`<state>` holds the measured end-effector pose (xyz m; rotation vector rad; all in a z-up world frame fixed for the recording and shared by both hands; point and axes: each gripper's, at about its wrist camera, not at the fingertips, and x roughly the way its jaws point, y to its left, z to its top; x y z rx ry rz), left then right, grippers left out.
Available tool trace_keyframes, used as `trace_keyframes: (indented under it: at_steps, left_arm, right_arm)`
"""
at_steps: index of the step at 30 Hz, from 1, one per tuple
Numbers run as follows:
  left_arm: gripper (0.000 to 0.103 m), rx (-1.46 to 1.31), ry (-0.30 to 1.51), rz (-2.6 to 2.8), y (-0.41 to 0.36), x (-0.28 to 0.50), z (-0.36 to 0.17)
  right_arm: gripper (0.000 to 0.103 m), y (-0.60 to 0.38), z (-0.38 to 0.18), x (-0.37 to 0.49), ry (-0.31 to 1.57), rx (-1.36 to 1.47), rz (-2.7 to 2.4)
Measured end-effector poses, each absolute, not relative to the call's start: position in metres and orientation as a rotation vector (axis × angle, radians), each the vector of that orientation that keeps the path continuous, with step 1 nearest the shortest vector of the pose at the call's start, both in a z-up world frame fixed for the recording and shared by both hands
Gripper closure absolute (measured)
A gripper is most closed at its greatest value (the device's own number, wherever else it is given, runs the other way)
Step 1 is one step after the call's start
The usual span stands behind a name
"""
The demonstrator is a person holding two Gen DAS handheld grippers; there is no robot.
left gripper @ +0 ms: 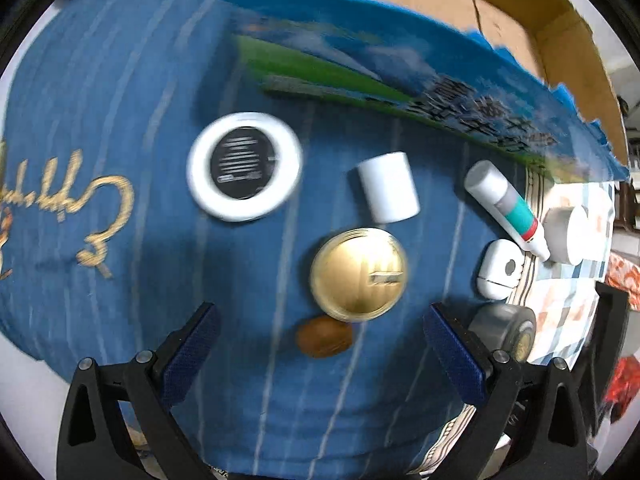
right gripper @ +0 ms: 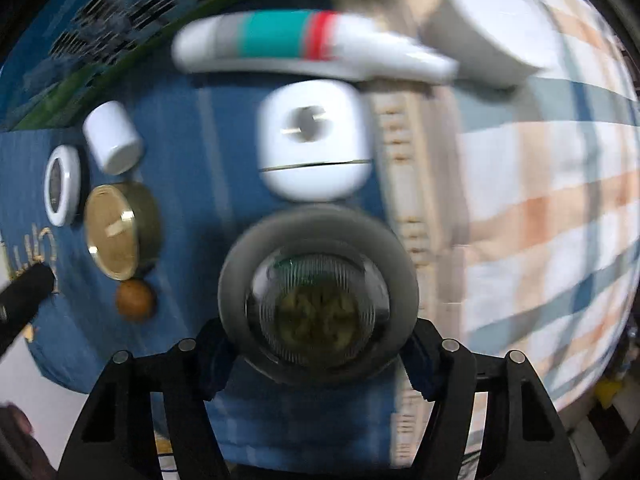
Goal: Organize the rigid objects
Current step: 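Grasp the gold tin with the left tool while the right tool grasps the silver tin, then carry both tins into the cardboard box and lower them onto its floor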
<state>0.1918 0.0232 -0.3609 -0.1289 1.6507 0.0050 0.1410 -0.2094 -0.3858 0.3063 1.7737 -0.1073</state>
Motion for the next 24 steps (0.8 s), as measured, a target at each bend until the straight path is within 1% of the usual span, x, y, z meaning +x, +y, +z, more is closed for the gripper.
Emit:
trace_keyframes:
  at_steps: [5,6,8,9,12,17,19,23,24]
  left_arm:
    - [0.000,-0.051,1.743,-0.043,-0.002,0.208,-0.402]
    - [0.003,-0.037,1.754,-0.045,-0.004,0.209,-0.409]
    - [0.025,-0.009,1.771,-0.052,-0.007,0.209,-0.421]
    - [0.038,0.001,1.780,-0.055,-0.006,0.208,-0.427]
    - [0.039,0.014,1.768,-0.051,-0.004,0.204,-0.430]
    - [0.035,0.056,1.742,-0.053,-0.008,0.198,-0.430]
    - [0.039,0.055,1.747,-0.057,-0.009,0.204,-0.421]
    - [0.040,0.040,1.749,-0.053,0.000,0.206,-0.420]
    - [0.040,0.049,1.747,-0.049,0.001,0.207,-0.419]
  right_arm:
    - [0.032,-0.234,-0.391,0.132,1.795,0.353,-0.130]
    - [0.032,-0.235,-0.391,0.132,1.796,0.361,-0.132]
    - [0.032,-0.234,-0.395,0.132,1.796,0.362,-0.138]
    - [0.032,-0.233,-0.397,0.131,1.798,0.363,-0.145]
    - [0.032,-0.226,-0.398,0.134,1.806,0.353,-0.165]
    - [0.032,-0.211,-0.413,0.144,1.828,0.335,-0.203]
    - [0.032,-0.203,-0.408,0.154,1.827,0.329,-0.221]
    - [0.033,-0.194,-0.408,0.150,1.823,0.302,-0.221]
    - [0.033,-0.205,-0.402,0.162,1.824,0.304,-0.218]
